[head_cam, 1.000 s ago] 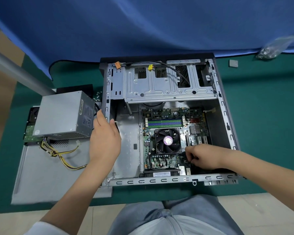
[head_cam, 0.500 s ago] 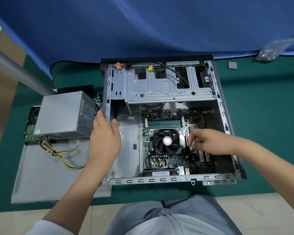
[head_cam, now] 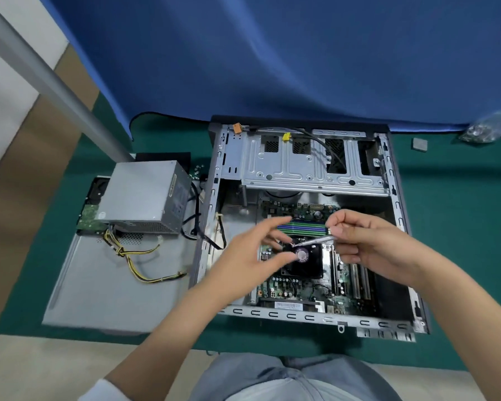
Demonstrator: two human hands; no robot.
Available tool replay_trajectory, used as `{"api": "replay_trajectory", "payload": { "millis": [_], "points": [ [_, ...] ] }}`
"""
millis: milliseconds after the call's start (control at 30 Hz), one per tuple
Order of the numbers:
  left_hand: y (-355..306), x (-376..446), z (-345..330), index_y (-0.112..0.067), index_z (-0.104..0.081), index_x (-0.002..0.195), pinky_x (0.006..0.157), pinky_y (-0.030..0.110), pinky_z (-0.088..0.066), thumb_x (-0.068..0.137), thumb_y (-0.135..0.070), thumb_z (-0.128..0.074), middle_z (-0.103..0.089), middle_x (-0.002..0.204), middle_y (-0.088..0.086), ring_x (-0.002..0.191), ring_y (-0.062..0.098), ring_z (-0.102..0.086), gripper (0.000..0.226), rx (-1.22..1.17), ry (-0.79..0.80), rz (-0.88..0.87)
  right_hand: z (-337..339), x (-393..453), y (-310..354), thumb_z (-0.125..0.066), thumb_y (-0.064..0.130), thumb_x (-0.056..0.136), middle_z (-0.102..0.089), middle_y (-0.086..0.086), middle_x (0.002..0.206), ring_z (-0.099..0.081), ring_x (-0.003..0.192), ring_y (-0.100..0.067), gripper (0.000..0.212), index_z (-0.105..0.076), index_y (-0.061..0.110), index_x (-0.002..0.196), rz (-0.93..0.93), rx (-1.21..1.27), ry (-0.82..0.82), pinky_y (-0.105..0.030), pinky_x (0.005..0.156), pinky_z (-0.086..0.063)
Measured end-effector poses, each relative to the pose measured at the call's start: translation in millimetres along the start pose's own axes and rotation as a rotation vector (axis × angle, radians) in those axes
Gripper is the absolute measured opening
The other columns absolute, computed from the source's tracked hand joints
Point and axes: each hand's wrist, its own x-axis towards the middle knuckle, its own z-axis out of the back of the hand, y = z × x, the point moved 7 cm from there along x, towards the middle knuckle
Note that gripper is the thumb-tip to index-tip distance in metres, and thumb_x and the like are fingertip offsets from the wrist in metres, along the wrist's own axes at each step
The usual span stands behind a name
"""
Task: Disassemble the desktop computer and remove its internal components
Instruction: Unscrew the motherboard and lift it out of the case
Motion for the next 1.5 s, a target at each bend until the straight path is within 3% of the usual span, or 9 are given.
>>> {"api": "replay_trajectory", "payload": {
  "millis": [167, 267, 567, 767, 867, 1000, 1133, 1333, 1500],
  "points": [
    [-4, 3, 0, -0.048, -0.064, 0.101, 0.08, 0.029, -0.055, 0.079, -0.03, -0.072, -0.068, 0.091, -0.012, 0.079, 0.011, -0.068, 0.029, -0.297, -0.118, -0.005, -11, 1, 7, -0.061, 0.007, 0.077, -0.04, 0.002, 0.061, -0.034, 0.051, -0.01, 0.008, -0.06, 0.009, 0.085, 0.011, 0.024, -0.004, -0.019, 0.045, -0.032],
    [-2, 2, 8, -0.039, -0.07, 0.088, 0.07, 0.024, -0.055, 0.079, -0.015, -0.074, -0.07, 0.083, -0.007, 0.07, 0.015, -0.07, 0.026, -0.367, -0.211, -0.003, -13, 2, 10, -0.06, 0.007, 0.08, -0.04, 0.002, 0.061, -0.034, 0.052, -0.01, 0.006, -0.06, 0.009, 0.085, 0.011, 0.017, -0.003, -0.019, 0.046, -0.034],
    [8, 4, 37, -0.027, -0.072, 0.072, 0.066, 0.022, -0.055, 0.071, -0.006, -0.079, -0.072, 0.073, 0.006, 0.066, 0.021, -0.07, 0.022, -0.555, -0.337, 0.017, -43, 36, 19, -0.059, 0.015, 0.087, -0.035, 0.002, 0.058, -0.032, 0.049, -0.01, 0.012, -0.067, 0.007, 0.091, 0.047, 0.147, 0.083, -0.017, 0.043, -0.03],
    [7, 18, 78, -0.025, -0.072, 0.071, 0.068, 0.024, -0.056, 0.063, -0.02, -0.08, -0.071, 0.071, 0.004, 0.067, 0.019, -0.069, 0.012, -0.587, -0.405, -0.024, -74, 92, 46, -0.052, 0.032, 0.092, -0.043, 0.003, 0.056, -0.036, 0.047, -0.01, 0.025, -0.069, 0.016, 0.084, 0.13, 0.136, 0.172, -0.022, 0.048, -0.029],
    [22, 30, 116, -0.03, -0.073, 0.075, 0.068, 0.015, -0.053, 0.07, -0.022, -0.08, -0.073, 0.075, -0.005, 0.071, 0.01, -0.07, 0.012, -0.375, -0.49, 0.021, -52, 118, 71, -0.053, 0.031, 0.09, -0.049, 0.004, 0.06, -0.041, 0.054, -0.01, 0.021, -0.068, 0.018, 0.082, 0.32, 0.084, -0.033, -0.02, 0.049, -0.034],
    [52, 68, 174, -0.027, -0.071, 0.074, 0.061, 0.003, -0.04, 0.075, -0.024, -0.078, -0.066, 0.066, -0.019, 0.063, -0.005, -0.059, 0.007, 0.153, -0.568, 0.171, -23, 135, 85, -0.05, 0.026, 0.097, -0.06, 0.012, 0.086, -0.053, 0.071, 0.0, 0.017, -0.064, 0.029, 0.087, 0.517, -0.61, -0.419, -0.012, 0.059, -0.04],
    [93, 131, 207, -0.013, -0.073, 0.082, 0.076, 0.025, -0.048, 0.075, -0.022, -0.079, -0.07, 0.086, 0.002, 0.085, 0.016, -0.063, 0.013, 0.577, -0.306, 0.421, -34, 147, 72, -0.046, 0.027, 0.097, -0.051, 0.012, 0.098, -0.048, 0.092, -0.001, 0.014, -0.06, 0.024, 0.098, 0.625, -1.061, -0.364, -0.011, 0.081, -0.035],
    [127, 194, 194, -0.007, -0.063, 0.106, 0.076, 0.034, -0.048, 0.081, -0.009, -0.068, -0.061, 0.112, 0.012, 0.104, 0.03, -0.06, 0.026, 0.903, -0.102, 0.621, -32, 151, 70, -0.046, 0.021, 0.097, -0.05, 0.013, 0.094, -0.046, 0.095, -0.001, 0.017, -0.063, 0.022, 0.097, 0.644, -1.119, -0.366, -0.007, 0.084, -0.031],
    [162, 205, 179, -0.01, -0.06, 0.111, 0.076, 0.033, -0.043, 0.083, 0.005, -0.051, -0.058, 0.119, 0.01, 0.11, 0.029, -0.057, 0.033, 0.925, -0.047, 0.727, -33, 150, 70, -0.045, 0.022, 0.097, -0.053, 0.01, 0.096, -0.047, 0.097, -0.005, 0.018, -0.063, 0.023, 0.099, 0.619, -1.125, -0.358, -0.008, 0.085, -0.032]
  ]
}}
